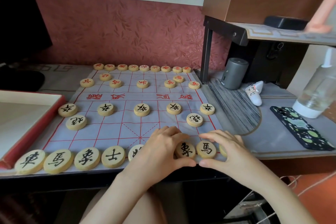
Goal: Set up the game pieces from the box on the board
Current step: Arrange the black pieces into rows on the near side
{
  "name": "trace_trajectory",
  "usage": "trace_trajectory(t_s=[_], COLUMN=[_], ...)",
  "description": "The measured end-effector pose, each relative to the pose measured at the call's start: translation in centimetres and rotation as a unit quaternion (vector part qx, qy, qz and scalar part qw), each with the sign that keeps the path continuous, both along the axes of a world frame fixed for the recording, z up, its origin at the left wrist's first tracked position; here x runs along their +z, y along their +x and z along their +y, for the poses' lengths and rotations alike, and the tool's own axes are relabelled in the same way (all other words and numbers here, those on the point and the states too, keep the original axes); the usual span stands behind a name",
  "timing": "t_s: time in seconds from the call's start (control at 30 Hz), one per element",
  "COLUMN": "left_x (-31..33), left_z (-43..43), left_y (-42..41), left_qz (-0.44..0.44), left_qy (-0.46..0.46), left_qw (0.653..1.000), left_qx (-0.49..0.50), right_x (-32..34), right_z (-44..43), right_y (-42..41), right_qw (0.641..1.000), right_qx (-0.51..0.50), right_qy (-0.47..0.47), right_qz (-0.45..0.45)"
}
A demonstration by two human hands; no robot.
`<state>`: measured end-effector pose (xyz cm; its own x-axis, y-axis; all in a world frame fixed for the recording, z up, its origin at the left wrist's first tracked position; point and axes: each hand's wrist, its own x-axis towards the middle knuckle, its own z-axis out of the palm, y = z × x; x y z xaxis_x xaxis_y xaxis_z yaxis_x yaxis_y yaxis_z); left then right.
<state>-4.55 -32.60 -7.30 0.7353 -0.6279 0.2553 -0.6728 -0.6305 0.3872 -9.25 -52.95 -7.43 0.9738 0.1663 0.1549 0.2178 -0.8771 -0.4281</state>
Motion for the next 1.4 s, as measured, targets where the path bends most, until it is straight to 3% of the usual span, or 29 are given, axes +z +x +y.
trace_trajectory(t_s=[0.6, 0.9, 1.17, 1.4], left_x=[0.1, -0.7, -1.9, -2.1], left_z=[0.1, -2.7, -2.6, -2.7], left_y=[-0.6, -2.3, -2.4, -2.5], left_qz=[-0.005, -0.034, -0.025, -0.026], left_qy=[-0.009, -0.042, -0.046, -0.043], left_qw=[1.0, 0.992, 0.994, 0.994], left_qx=[-0.017, -0.112, -0.098, -0.094], right_x=[0.8, 1.0, -0.2, 0.6], right_z=[-1.4, -5.2, -4.5, -4.7], right_y=[-0.8, -2.0, -0.9, -1.9], right_qw=[0.998, 0.993, 0.994, 0.993], right_qx=[0.016, -0.02, -0.063, 0.0], right_qy=[0.055, 0.119, 0.086, 0.11], right_qz=[-0.027, -0.012, -0.039, 0.046])
